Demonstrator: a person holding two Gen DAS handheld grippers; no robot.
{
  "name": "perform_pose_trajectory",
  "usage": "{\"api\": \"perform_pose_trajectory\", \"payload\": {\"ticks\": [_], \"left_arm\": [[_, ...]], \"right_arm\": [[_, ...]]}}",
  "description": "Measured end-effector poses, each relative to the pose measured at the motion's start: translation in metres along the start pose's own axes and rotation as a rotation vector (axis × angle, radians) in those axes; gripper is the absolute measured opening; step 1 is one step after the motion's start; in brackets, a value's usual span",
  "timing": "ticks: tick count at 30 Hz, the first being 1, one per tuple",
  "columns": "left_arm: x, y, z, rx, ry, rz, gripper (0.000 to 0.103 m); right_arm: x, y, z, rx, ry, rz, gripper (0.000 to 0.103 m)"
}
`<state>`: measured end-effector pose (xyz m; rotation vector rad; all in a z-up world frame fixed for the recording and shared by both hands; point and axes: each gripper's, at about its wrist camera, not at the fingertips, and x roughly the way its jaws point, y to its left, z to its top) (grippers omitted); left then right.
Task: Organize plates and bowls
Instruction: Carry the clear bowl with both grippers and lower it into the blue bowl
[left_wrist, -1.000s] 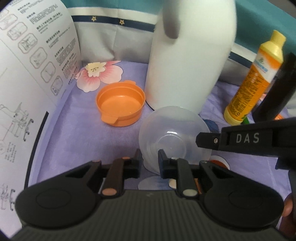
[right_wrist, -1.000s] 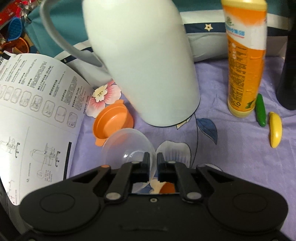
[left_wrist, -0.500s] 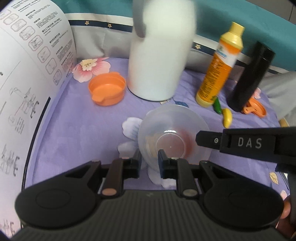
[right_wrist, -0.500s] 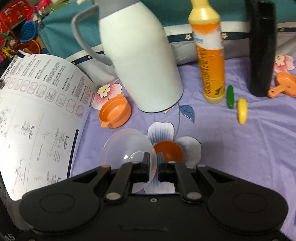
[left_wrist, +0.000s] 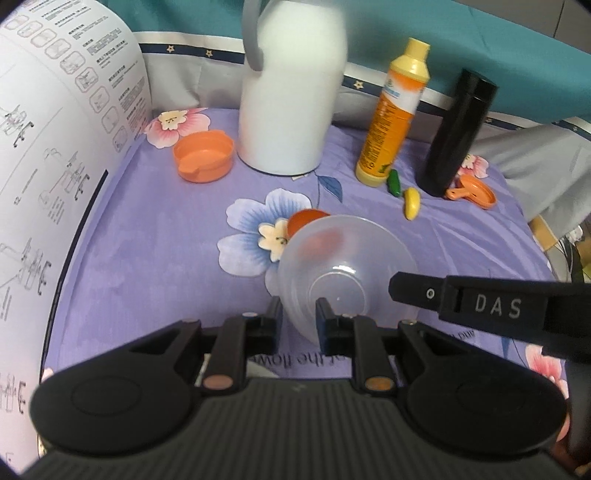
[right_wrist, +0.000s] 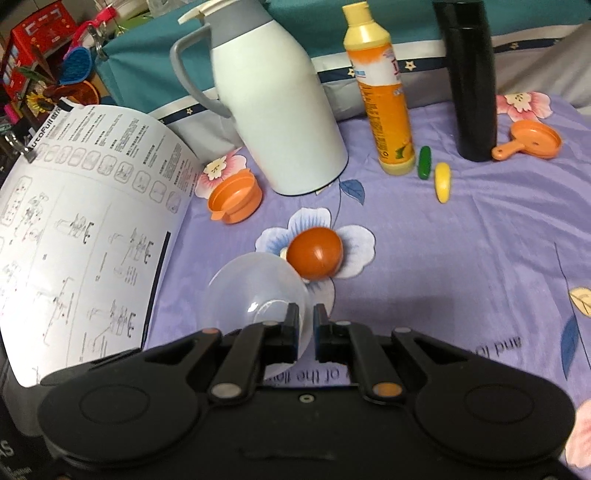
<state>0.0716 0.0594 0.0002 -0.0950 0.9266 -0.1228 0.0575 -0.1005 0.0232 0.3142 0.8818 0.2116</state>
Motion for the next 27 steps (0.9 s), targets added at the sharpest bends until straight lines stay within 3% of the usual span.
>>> {"api": "perform_pose_trajectory", "payload": {"ticks": [14,27], "left_arm": [[-0.04,-0.03,-0.039,0.037,0.001,-0.019,0.017],[-0.039,-0.058,-0.069,0.089,0.058,-0.043,0.017]], "right_arm": [[-0.054,-0.025,-0.037,0.036,-0.017,0.018,0.008],[-0.073,-0.058,-0.071,0.086,0.019,-0.006,0.008]]}}
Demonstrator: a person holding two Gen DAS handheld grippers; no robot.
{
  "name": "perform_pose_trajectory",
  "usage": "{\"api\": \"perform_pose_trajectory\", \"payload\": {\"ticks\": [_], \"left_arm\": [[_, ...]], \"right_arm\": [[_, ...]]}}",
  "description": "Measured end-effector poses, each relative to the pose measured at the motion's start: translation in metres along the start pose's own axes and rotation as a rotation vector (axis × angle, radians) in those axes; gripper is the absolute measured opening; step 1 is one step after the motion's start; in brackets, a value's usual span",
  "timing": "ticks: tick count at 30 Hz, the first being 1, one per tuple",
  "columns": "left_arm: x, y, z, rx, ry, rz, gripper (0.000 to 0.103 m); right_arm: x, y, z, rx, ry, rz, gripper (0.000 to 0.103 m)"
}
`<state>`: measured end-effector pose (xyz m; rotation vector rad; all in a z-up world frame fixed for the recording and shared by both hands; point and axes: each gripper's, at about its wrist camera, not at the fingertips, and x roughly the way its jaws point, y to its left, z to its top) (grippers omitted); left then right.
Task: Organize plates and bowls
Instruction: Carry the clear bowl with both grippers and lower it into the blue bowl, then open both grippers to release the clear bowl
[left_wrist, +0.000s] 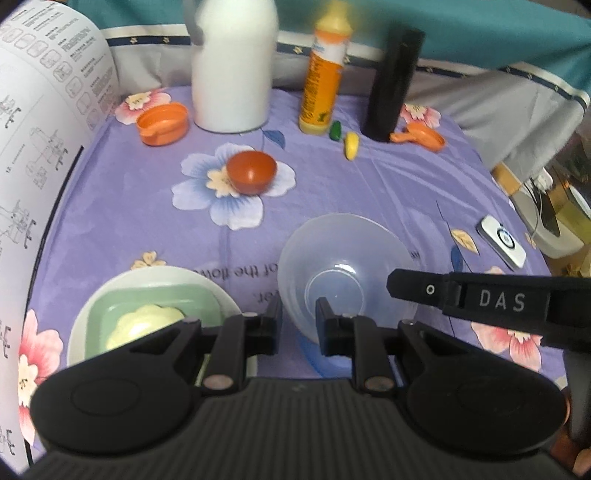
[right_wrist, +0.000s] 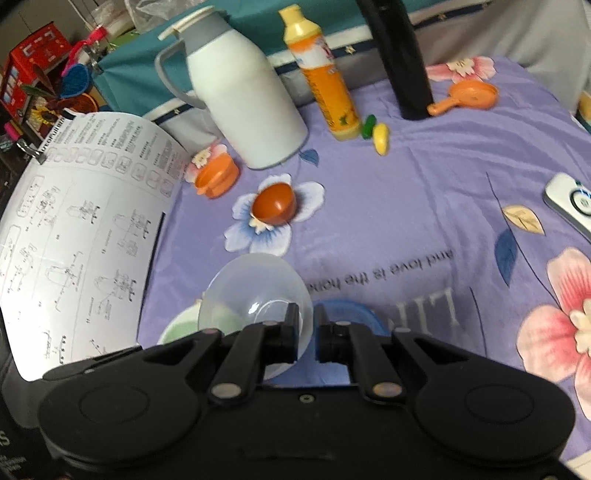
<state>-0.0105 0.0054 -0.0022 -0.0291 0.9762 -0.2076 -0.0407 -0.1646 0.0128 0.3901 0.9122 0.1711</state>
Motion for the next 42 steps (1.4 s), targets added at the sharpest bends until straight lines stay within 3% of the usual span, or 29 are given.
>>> {"api": "perform_pose_trajectory", "payload": {"ticks": [19,32,34,36,38,40,42], "left_arm": [[0.03,-0.022,-0.012,0.069,0.097,-0.022,0.02],[0.041,-0.023,-0.013,0.08,0.112,-0.031,0.03],[0.039,-0.024,-0.013,0.085,0.105,-0.044,0.04],[0.034,-0.027,-0.013,0.096,0.077,-0.032,0.074],[0.026,-0.03,-0.013,0.126,0.024,0.003,0.083],[0.02,-0.031,-0.012,0.141,-0.005,0.012,0.088],[0.016,-0.03,-0.01,0.135,-0.022,0.01,0.101]], "right_arm": [[0.011,-0.031,-0.016,0.059,0.066,-0.039,0.01],[0.021,-0.032,-0.017,0.06,0.081,-0.049,0.012],[0.021,-0.032,-0.016,0.065,0.078,-0.039,0.018],[0.018,-0.03,-0.014,0.055,0.056,-0.056,0.056],[0.013,-0.027,-0.013,0.037,0.029,-0.065,0.072],[0.009,-0.025,-0.011,0.03,0.01,-0.06,0.077],[0.007,-0.024,-0.009,0.026,-0.005,-0.069,0.091]]}}
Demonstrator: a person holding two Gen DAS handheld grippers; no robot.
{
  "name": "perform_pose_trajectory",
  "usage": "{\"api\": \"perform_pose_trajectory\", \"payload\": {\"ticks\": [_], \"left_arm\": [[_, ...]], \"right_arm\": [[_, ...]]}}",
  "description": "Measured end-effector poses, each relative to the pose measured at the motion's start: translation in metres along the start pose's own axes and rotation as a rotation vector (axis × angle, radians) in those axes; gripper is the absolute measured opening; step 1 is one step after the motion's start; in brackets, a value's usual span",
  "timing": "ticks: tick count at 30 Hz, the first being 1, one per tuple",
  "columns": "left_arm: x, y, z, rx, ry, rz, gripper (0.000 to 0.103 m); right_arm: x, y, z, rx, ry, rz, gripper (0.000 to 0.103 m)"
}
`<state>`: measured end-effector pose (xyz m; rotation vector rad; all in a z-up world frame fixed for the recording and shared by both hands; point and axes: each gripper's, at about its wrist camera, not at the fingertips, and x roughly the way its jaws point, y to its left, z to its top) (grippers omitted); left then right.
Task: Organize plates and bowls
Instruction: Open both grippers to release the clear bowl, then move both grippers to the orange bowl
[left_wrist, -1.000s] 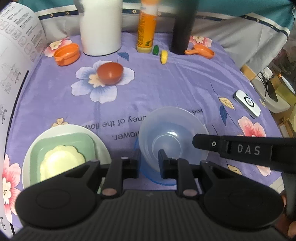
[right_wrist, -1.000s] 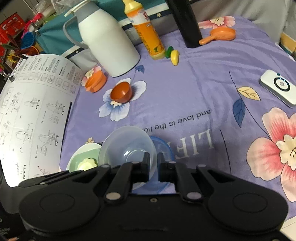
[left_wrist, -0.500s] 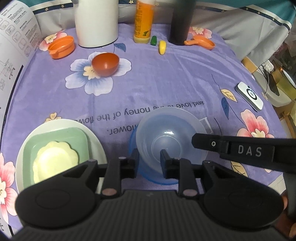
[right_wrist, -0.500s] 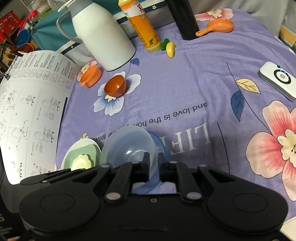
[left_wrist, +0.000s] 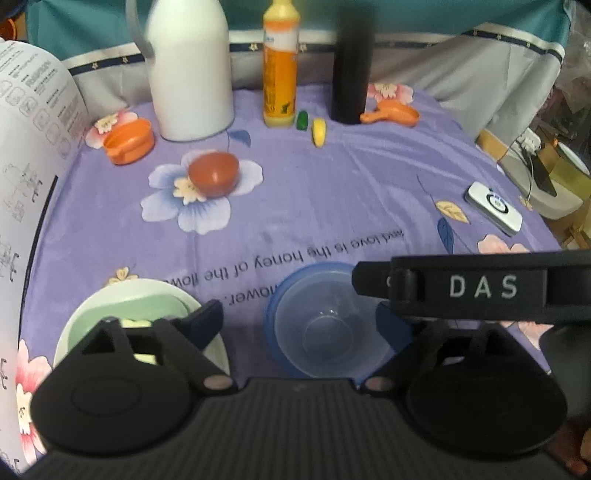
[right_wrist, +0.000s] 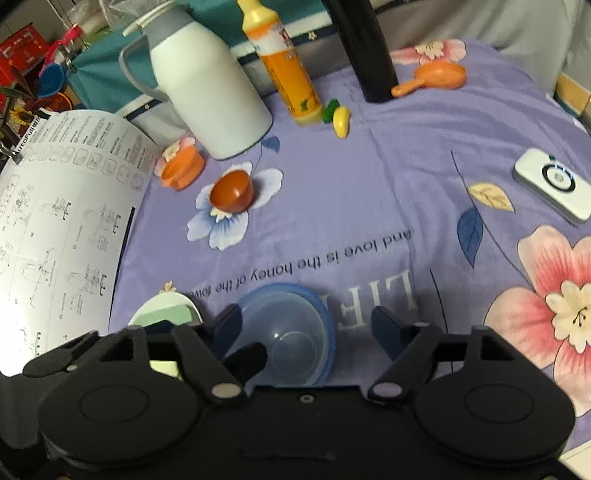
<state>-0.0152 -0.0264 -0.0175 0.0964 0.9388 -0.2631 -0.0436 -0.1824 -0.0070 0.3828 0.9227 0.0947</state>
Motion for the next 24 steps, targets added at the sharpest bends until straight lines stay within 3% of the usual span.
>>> {"api": "perform_pose_trajectory", "payload": {"ticks": [3,24], "left_arm": [[-0.003,0.006,0.0,-0.018,-0.017,0.01,0.103],[0.004,0.04,-0.005,-0.131,-0.007,-0.015,0.103]], "right_arm": [[0.0,-0.002,0.001,0.006,-0.007,-0.02,0.103],[0.008,0.001,0.003,0.02,0.024,-0.07,0.103]]}}
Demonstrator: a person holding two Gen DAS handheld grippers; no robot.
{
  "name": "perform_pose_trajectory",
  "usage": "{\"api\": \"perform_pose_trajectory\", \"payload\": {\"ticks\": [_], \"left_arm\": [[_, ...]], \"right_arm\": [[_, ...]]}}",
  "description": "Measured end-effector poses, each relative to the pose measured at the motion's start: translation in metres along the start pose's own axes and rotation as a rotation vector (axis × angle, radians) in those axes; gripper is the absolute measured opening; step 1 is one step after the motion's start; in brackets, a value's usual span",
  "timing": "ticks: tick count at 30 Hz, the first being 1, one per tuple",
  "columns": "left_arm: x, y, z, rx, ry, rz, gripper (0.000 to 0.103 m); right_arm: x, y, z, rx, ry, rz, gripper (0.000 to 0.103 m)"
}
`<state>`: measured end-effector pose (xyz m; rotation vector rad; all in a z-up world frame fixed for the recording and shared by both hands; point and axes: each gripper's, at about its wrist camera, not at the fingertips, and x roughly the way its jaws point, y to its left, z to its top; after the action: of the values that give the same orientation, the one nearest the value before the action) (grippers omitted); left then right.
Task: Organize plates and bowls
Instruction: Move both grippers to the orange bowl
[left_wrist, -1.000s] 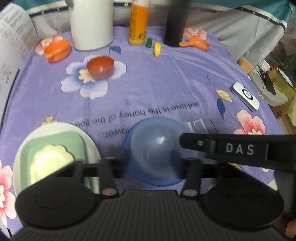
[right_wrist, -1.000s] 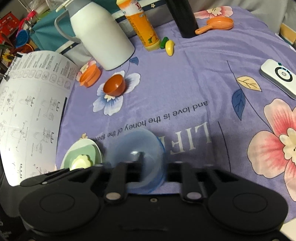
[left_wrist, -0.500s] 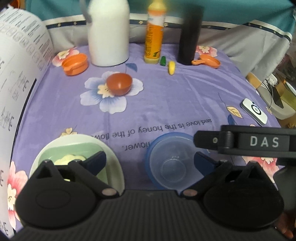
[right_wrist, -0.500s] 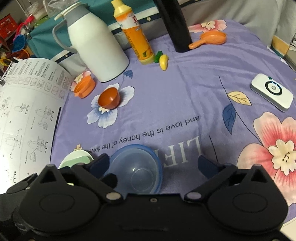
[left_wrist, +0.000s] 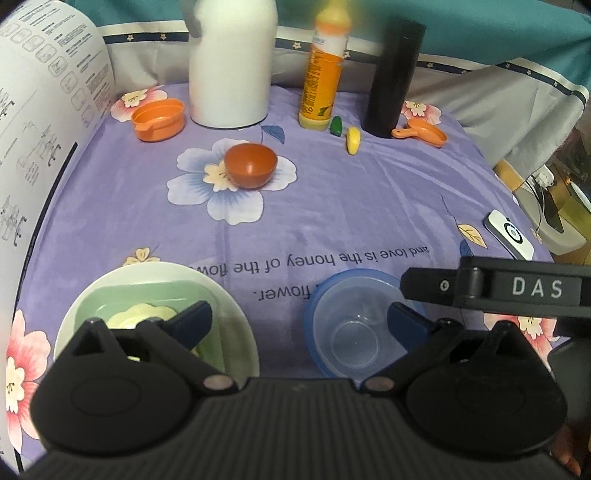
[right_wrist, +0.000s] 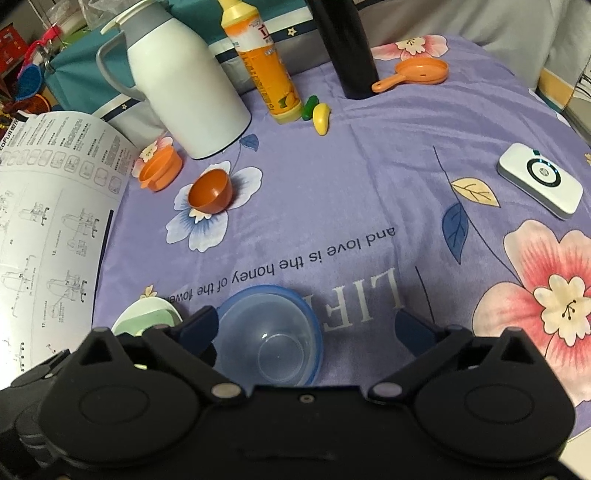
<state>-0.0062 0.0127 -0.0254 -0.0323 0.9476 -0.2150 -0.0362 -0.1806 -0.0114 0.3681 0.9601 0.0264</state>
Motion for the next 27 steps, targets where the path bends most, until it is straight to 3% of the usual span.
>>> {"api": "perform_pose_trajectory", "payload": {"ticks": [15,27], "left_arm": [[0.016,0.048,0.027,-0.078,-0.026,0.03,0.103],[0.052,0.096,0.087,-0.137,-0.031,0.068,0.103]], "right_arm": [[0.025,0.03,0.031,-0.068,0.031,-0.015,0.103],[0.073,0.055,0.088,-0.057,0.032,0.0,0.103]]}}
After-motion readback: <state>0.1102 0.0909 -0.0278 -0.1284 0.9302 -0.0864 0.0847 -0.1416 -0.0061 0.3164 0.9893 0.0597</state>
